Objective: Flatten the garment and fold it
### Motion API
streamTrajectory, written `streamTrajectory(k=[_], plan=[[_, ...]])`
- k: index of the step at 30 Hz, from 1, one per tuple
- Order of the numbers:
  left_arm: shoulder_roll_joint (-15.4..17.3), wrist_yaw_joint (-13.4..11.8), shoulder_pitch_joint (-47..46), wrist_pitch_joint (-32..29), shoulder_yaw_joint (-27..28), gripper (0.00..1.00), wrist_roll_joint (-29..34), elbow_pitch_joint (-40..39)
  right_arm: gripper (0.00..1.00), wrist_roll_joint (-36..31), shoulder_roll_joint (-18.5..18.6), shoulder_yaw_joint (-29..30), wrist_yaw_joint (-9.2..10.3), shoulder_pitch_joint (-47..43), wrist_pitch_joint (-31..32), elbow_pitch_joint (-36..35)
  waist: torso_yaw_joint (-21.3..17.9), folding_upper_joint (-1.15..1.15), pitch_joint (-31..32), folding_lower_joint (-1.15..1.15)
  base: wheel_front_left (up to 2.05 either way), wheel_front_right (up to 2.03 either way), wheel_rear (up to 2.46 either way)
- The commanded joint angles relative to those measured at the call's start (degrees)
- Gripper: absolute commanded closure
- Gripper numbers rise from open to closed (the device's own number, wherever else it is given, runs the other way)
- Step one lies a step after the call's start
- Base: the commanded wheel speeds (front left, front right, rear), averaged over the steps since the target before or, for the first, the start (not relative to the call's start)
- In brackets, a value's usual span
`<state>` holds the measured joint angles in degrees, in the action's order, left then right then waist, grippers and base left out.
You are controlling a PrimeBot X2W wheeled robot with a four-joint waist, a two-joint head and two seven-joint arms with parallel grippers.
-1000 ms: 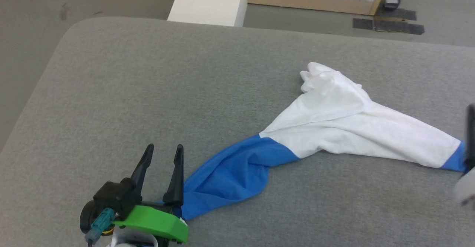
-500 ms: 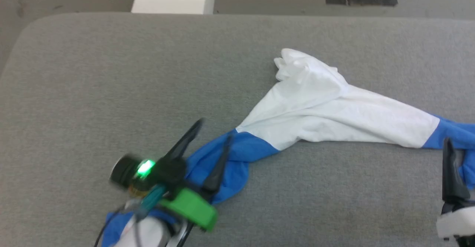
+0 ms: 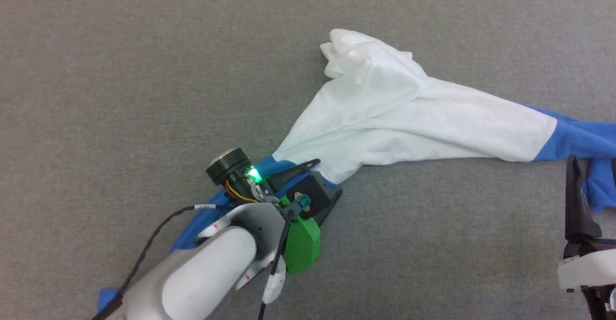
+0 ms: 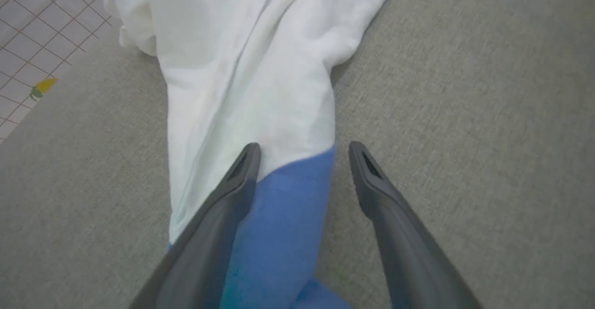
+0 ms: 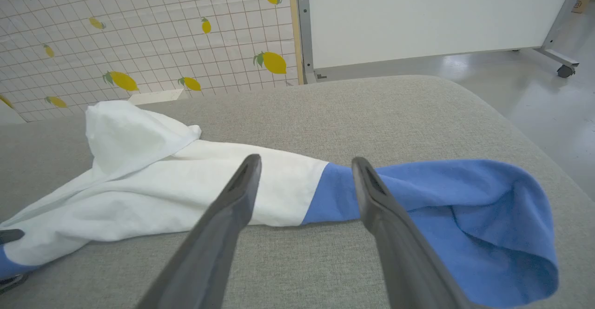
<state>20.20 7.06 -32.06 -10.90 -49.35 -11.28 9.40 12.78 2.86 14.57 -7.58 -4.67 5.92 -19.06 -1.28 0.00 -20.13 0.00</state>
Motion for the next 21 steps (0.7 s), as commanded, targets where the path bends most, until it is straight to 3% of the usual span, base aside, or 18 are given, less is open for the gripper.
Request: streamTrajectory(k=[1, 3, 4, 5, 6, 10, 13, 21], plan=[[0.54, 0.29, -1.90, 0.07, -0.94, 0.00, 0.76, 1.46, 0.00, 0.54, 0.02, -0.23, 0.09, 1.06, -0.60, 0.28, -2.00, 0.00, -2.24, 0.00, 0.00, 0.00, 0.00], [0.61, 0.35, -3.15, 0.15, -2.42, 0.00, 0.20, 4.09, 0.00, 0.66, 0.02, -0.45, 0.09, 1.32, -0.91, 0.59, -2.28, 0.00, -2.61, 0.00, 0.00, 0.00, 0.00], [0.62, 0.37, -3.90, 0.42, -3.14, 0.32, -0.08, 5.21, 0.00, 0.81, 0.02, -0.57, 0.09, 1.45, -1.02, 0.77, -2.42, 0.00, -2.79, 0.00, 0.00, 0.00, 0.00], [0.52, 0.38, -4.41, 0.79, -3.52, 0.84, -0.46, 5.93, 0.00, 0.98, 0.02, -0.63, 0.09, 1.54, -1.15, 0.92, -2.49, 0.00, -2.84, 0.00, 0.00, 0.00, 0.00], [0.15, 0.39, -4.78, 1.26, -3.63, 1.00, -1.58, 6.57, 0.00, 1.13, 0.02, -0.66, 0.09, 1.59, -1.32, 1.12, -2.49, 0.00, -2.78, 0.00, 0.00, 0.00, 0.00], [-1.30, 0.41, -5.67, 3.13, -3.12, 1.00, -7.05, 6.22, 0.00, 1.37, 0.02, -0.20, 0.09, 1.43, -1.67, 1.89, -1.75, 0.00, -1.67, 0.00, 0.00, 0.00, 0.00], [-2.00, 0.41, -5.69, 2.76, -2.62, 1.00, -13.67, 1.79, 0.00, 1.54, 0.02, -0.19, 0.09, 1.15, -1.52, 2.41, -1.04, 0.00, -0.20, 0.00, 0.00, 0.00, 0.00], [0.20, -0.53, -4.62, -3.88, 0.92, 1.00, -31.33, -23.40, 0.00, 2.04, 0.02, -0.01, 0.09, -0.57, -0.24, 2.61, 0.73, 0.00, 2.98, 0.00, 0.00, 0.00, 0.00]])
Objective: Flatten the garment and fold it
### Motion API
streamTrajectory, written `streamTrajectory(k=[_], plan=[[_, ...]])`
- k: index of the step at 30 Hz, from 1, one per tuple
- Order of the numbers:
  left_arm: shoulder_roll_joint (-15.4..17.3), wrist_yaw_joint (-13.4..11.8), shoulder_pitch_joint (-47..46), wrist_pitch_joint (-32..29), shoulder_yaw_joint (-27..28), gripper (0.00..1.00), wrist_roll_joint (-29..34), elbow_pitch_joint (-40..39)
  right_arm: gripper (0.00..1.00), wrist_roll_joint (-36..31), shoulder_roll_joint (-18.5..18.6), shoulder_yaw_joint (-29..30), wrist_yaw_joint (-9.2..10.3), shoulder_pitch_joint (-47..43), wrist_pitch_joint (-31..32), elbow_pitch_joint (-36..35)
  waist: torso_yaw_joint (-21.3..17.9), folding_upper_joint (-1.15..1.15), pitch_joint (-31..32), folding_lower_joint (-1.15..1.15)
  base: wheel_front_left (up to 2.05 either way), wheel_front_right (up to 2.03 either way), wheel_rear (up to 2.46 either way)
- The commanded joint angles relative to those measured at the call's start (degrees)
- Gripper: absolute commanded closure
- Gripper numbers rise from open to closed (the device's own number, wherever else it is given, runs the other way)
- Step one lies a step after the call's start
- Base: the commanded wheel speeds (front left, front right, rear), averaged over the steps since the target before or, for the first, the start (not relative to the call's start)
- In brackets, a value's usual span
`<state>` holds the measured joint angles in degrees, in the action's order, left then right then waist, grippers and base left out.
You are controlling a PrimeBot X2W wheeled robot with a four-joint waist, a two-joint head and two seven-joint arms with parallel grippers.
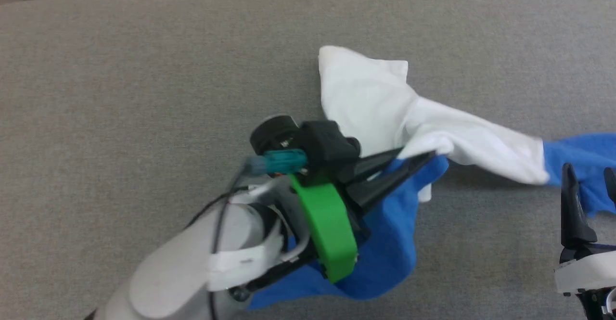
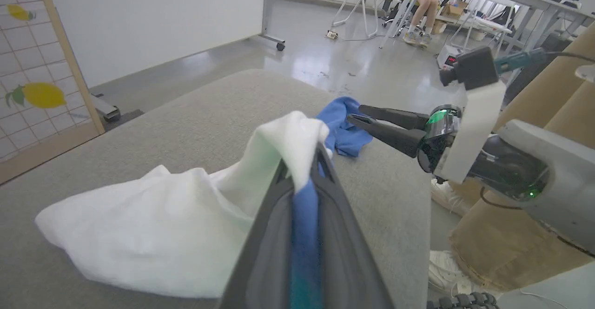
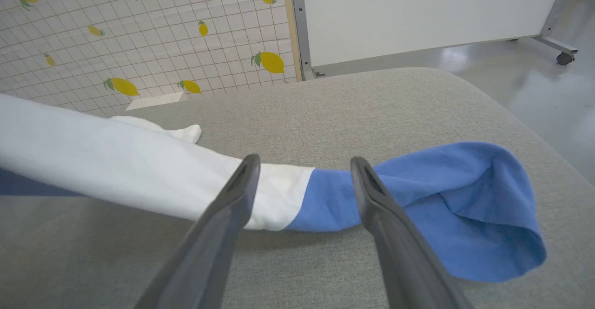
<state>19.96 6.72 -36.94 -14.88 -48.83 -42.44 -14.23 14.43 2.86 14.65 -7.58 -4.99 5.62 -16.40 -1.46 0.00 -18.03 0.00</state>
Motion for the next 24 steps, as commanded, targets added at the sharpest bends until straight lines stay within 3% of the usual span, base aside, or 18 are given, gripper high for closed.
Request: streamTrajectory(k=[1, 4, 7, 8, 9, 10, 11, 15, 17, 24], plan=[[0.93, -1.44, 0.66, 0.02, 1.98, 1.00, -1.29, -2.13, 0.00, 0.51, 0.02, -0.19, 0.09, -0.34, 0.22, -0.15, 0.96, 0.00, 0.82, 0.00, 0.00, 0.00, 0.00], [3.49, -6.24, 1.61, 1.66, 7.38, 1.00, -0.68, -2.29, 0.00, 0.75, 0.02, -0.49, 0.09, -0.44, 0.55, -0.41, 1.04, 0.00, 0.28, 0.00, 0.00, 0.00, 0.00], [6.65, -9.31, 2.31, 3.75, 9.83, 1.00, 3.21, 4.90, 0.00, 0.76, 0.02, -0.78, 0.09, -0.24, 1.02, -0.66, 0.98, 0.00, -0.87, 0.00, 0.00, 0.00, 0.00], [7.42, -9.83, 2.47, 4.47, 9.80, 0.92, 4.72, 8.48, 0.00, 0.70, 0.02, -0.88, 0.09, -0.10, 1.20, -0.74, 0.95, 0.00, -1.32, 0.00, 0.00, 0.00, 0.00], [7.60, -10.17, 2.55, 5.32, 9.72, 0.71, 5.72, 11.33, 0.00, 0.61, 0.02, -0.96, 0.09, 0.02, 1.36, -0.81, 0.91, 0.00, -1.67, 0.00, 0.00, 0.00, 0.00], [7.09, -10.21, 2.73, 6.55, 9.63, 0.12, 6.05, 14.63, 0.00, 0.50, 0.02, -1.01, 0.09, 0.19, 1.50, -0.86, 0.89, 0.00, -1.98, 0.00, 0.00, 0.00, 0.00], [6.52, -10.10, 2.89, 7.37, 9.48, 0.00, 6.05, 17.14, 0.00, 0.38, 0.02, -1.04, 0.09, 0.30, 1.65, -0.89, 0.88, 0.00, -2.19, 0.00, 0.00, 0.00, 0.00], [3.72, -8.85, 2.56, 11.14, 8.58, 0.00, 6.31, 24.56, 0.00, 0.03, 0.02, -0.96, 0.09, 0.52, 2.14, -0.97, 1.19, 0.00, -2.38, 0.00, 0.00, 0.00, 0.00], [2.66, -9.23, 1.78, 15.78, 8.60, 0.00, 8.25, 27.36, 0.00, -0.34, 0.02, -1.11, 0.09, 0.25, 2.86, -0.99, 2.00, 0.00, -1.22, 0.00, 0.00, 0.00, 0.00], [5.11, -17.20, 7.52, 20.02, 9.41, 0.00, 12.68, 19.16, 0.00, 0.09, 0.02, -1.27, 0.09, -1.00, 3.49, -0.89, 2.81, 0.00, 1.27, 0.00, 0.00, 0.00, 0.00]])
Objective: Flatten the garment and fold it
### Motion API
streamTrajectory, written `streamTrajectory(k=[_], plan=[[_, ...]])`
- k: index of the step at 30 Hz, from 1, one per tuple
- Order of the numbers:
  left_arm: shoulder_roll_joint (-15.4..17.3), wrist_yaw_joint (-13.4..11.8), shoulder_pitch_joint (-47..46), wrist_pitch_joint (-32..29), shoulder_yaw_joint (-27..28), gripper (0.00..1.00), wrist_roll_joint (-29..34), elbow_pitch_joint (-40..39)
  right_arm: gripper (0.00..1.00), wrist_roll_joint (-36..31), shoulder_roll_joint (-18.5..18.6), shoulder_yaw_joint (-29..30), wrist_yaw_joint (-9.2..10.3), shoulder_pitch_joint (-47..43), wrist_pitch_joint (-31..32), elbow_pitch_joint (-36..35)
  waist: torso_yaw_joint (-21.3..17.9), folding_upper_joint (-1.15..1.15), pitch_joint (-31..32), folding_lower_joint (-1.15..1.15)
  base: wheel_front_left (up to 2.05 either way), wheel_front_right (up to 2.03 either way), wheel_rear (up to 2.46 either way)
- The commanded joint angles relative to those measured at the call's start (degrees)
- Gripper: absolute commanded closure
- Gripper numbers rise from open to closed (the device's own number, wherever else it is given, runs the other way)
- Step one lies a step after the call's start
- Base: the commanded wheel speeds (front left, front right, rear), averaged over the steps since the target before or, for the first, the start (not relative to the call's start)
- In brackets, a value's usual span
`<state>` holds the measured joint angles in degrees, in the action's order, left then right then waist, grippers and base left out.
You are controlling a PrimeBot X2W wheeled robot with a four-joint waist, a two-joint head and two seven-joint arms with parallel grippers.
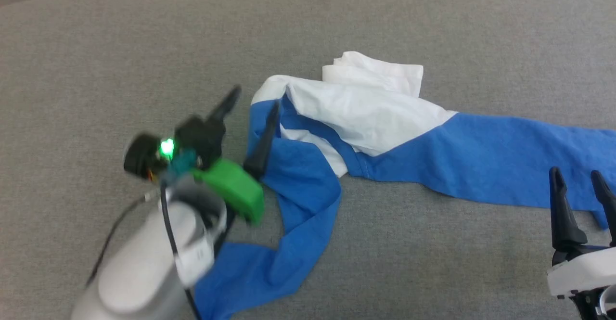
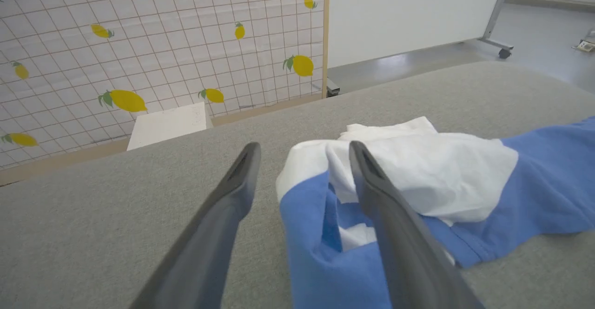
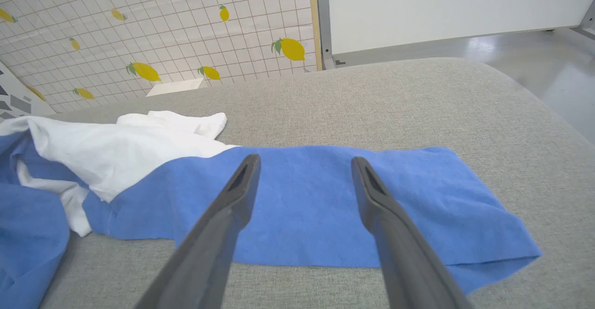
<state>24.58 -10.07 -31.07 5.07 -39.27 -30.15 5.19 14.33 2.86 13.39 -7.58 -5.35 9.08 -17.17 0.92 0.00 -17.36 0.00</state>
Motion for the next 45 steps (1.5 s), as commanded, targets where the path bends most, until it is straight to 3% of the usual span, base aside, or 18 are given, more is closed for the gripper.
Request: streamTrajectory(k=[1, 4, 8, 12, 16, 17, 18, 19, 23, 28, 32, 36, 40, 43, 44, 45], plan=[[1.08, -1.12, 3.25, -0.38, -0.66, 0.00, 0.76, -2.03, 0.00, 0.28, 0.02, -0.01, 0.09, -0.83, 0.02, -0.10, 0.50, 0.00, 0.73, 0.00, 0.00, 0.00, 0.00], [3.63, -1.64, 8.21, -4.74, -4.95, 0.00, 2.59, -7.24, 0.00, 0.62, 0.02, -0.02, 0.09, -1.26, -0.02, -0.09, 0.76, 0.00, 0.70, 0.00, 0.00, 0.00, 0.00], [3.84, -1.14, 11.59, -9.47, -9.83, 0.00, 3.27, -11.05, 0.00, 0.83, 0.02, 0.04, 0.09, -1.17, -0.03, -0.27, 1.19, 0.00, -0.09, 0.00, 0.00, 0.00, 0.00], [3.12, 0.32, 10.32, -13.15, -13.88, 0.00, 5.72, -7.97, 0.00, 0.73, 0.02, -0.46, 0.09, -0.16, 0.11, -0.41, 1.17, 0.00, -1.34, 0.00, 0.00, 0.00, 0.00], [1.87, 3.34, 8.62, -14.74, -16.07, 0.00, 5.45, -2.58, 0.00, 0.55, 0.02, -0.54, 0.09, 0.32, 0.20, -0.44, 0.91, 0.00, -2.04, 0.00, 0.00, 0.00, 0.00], [1.75, 4.14, 8.27, -15.18, -16.58, 0.20, 5.36, -1.54, 0.00, 0.50, 0.02, -0.51, 0.09, 0.39, 0.21, -0.41, 0.84, 0.00, -2.11, 0.00, 0.00, 0.00, 0.00], [1.49, 4.78, 7.87, -15.00, -16.75, 0.80, 5.18, -0.68, 0.00, 0.47, 0.02, -0.46, 0.09, 0.46, 0.23, -0.37, 0.77, 0.00, -2.15, 0.00, 0.00, 0.00, 0.00], [1.19, 5.19, 7.72, -14.75, -16.71, 1.00, 4.77, -0.27, 0.00, 0.48, 0.02, -0.38, 0.09, 0.51, 0.22, -0.33, 0.73, 0.00, -2.12, 0.00, 0.00, 0.00, 0.00], [0.63, 4.77, 7.84, -12.60, -14.06, 1.00, 1.91, -1.28, 0.00, 0.52, 0.02, 0.36, 0.09, 0.26, 0.14, 0.14, 1.29, 0.00, -1.03, 0.00, 0.00, 0.00, 0.00], [3.48, 0.94, 11.31, -9.21, -5.96, 1.00, -4.54, -8.93, 0.00, 0.79, 0.02, 0.52, 0.09, -0.17, 0.05, 0.86, 2.59, 0.00, 1.42, 0.00, 0.00, 0.00, 0.00], [10.47, -5.64, 18.44, -6.87, 3.29, 1.00, -8.98, -17.97, 0.00, 1.03, 0.02, 1.13, 0.09, -1.25, 0.12, 1.48, 4.28, 0.00, 3.72, 0.00, 0.00, 0.00, 0.00], [14.43, -12.44, 27.63, -3.05, 12.40, 1.00, -13.60, -23.23, 0.00, 1.18, 0.02, 1.48, 0.09, -2.20, 0.34, 1.69, 5.54, 0.00, 5.15, 0.00, 0.00, 0.00, 0.00], [17.44, -17.65, 37.08, 0.22, 19.36, 1.00, -16.13, -22.29, 0.00, 1.17, 0.02, 1.49, 0.09, -2.84, 0.84, 1.67, 6.19, 0.00, 6.06, 0.00, 0.00, 0.00, 0.00], [18.23, -19.76, 42.22, 2.96, 22.55, 1.00, -16.78, -19.38, 0.00, 0.94, 0.02, 1.61, 0.09, -3.22, 1.34, 1.55, 6.65, 0.00, 6.38, 0.00, 0.00, 0.00, 0.00], [18.26, -19.82, 43.46, 3.69, 22.79, 0.95, -16.77, -18.10, 0.00, 0.81, 0.02, 1.55, 0.09, -3.35, 1.65, 1.55, 6.76, 0.00, 6.44, 0.00, 0.00, 0.00, 0.00], [18.00, -19.62, 44.10, 4.04, 22.66, 0.65, -16.93, -17.23, 0.00, 0.76, 0.02, 1.47, 0.09, -3.42, 1.85, 1.55, 6.81, 0.00, 6.47, 0.00, 0.00, 0.00, 0.00]])
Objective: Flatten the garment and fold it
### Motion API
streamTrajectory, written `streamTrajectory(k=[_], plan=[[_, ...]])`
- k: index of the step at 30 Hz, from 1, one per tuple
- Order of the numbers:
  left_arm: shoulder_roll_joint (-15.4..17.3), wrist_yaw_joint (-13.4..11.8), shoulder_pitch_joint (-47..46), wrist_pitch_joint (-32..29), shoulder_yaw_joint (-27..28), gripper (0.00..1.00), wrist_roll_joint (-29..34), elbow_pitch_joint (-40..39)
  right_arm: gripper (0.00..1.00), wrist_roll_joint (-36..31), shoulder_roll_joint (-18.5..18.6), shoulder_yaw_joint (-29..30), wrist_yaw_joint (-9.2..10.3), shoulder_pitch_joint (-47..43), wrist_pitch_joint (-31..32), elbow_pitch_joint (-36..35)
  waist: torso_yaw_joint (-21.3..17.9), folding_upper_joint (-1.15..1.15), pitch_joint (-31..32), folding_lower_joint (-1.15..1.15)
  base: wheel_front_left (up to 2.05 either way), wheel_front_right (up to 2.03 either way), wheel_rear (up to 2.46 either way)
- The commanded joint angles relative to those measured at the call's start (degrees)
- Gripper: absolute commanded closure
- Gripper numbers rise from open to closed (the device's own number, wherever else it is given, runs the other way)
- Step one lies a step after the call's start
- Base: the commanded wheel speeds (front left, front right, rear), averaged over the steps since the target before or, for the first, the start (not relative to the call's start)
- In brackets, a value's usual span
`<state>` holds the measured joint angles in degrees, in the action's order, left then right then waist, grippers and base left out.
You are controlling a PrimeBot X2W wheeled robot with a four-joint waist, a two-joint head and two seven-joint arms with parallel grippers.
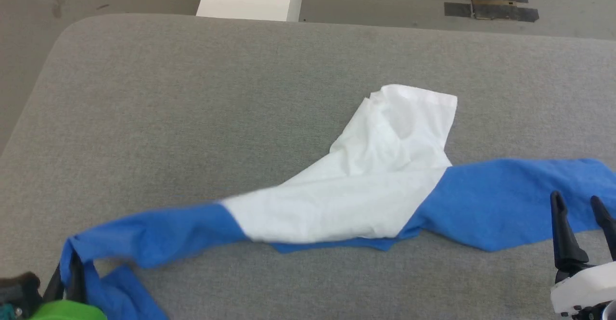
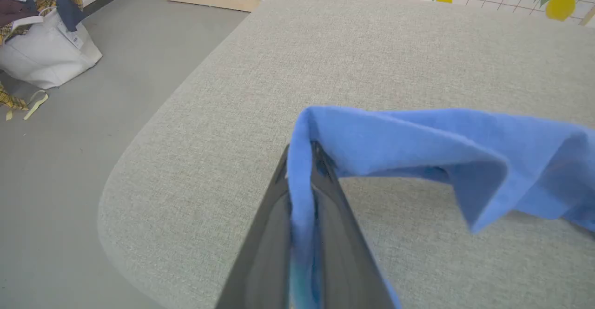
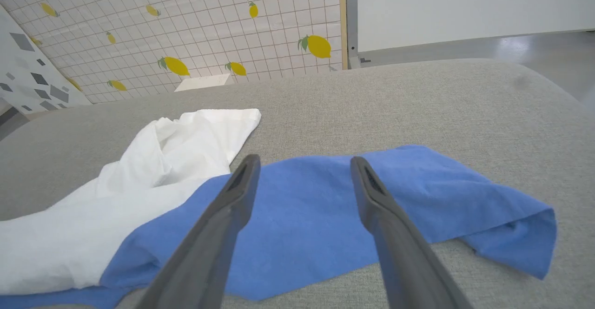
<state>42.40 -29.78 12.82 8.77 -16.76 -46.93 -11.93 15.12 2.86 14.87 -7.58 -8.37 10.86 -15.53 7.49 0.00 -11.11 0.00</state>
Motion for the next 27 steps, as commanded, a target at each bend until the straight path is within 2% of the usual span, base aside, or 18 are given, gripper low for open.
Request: streamTrajectory(k=[1, 6, 10, 12, 15, 21, 26, 27], plan=[[-0.55, 0.37, 0.46, 0.91, -0.02, 0.00, -0.41, 0.97, 0.00, -0.06, 0.02, -0.16, 0.09, -0.46, 0.31, -0.08, 0.30, 0.00, 0.25, 0.00, 0.00, 0.00, 0.00], [-5.70, 2.69, -2.49, 3.40, -1.53, 0.00, -0.98, 3.52, 0.00, -0.22, 0.02, -0.69, 0.09, -0.76, 1.06, -0.06, 0.44, 0.00, 0.57, 0.00, 0.00, 0.00, 0.00], [-10.61, 5.10, -5.21, 5.67, 0.45, 0.00, -0.67, 2.40, 0.00, -0.94, 0.02, -1.22, 0.09, -1.07, 1.92, -0.35, 0.46, 0.00, 0.98, 0.00, 0.00, 0.00, 0.00], [-12.21, 5.57, -6.24, 6.07, 1.68, 0.00, 2.11, 0.89, 0.00, -1.81, 0.02, -1.95, 0.09, -0.69, 2.79, -0.79, 0.49, 0.00, 1.11, 0.00, 0.00, 0.00, 0.00], [-15.42, 7.62, -7.51, 6.18, 2.17, 0.00, 8.16, -2.43, 0.00, -3.75, 0.02, -4.03, 0.09, 1.52, 5.20, -2.04, 0.61, 0.00, 0.92, 0.00, 0.00, 0.00, 0.00], [-19.74, 11.67, -8.17, 6.21, -2.31, 0.00, 16.71, -2.69, 0.00, -7.05, 0.77, -10.15, 0.09, 12.47, 15.11, -2.87, 1.18, 0.00, -0.73, 0.00, 0.00, 0.00, 0.00], [-21.89, 13.68, -10.71, 6.22, -5.59, 0.00, 19.86, -0.95, 0.00, -6.58, 5.08, -13.99, 0.09, 23.98, 25.12, 2.03, 2.84, 0.00, -3.39, 0.00, 0.00, 0.00, 0.00], [-22.35, 14.49, -12.35, 6.22, -6.35, 0.00, 21.10, -0.12, 0.00, -6.14, 7.37, -15.85, 0.09, 29.50, 30.04, 6.20, 4.14, 0.00, -5.24, 0.00, 0.00, 0.00, 0.00]])
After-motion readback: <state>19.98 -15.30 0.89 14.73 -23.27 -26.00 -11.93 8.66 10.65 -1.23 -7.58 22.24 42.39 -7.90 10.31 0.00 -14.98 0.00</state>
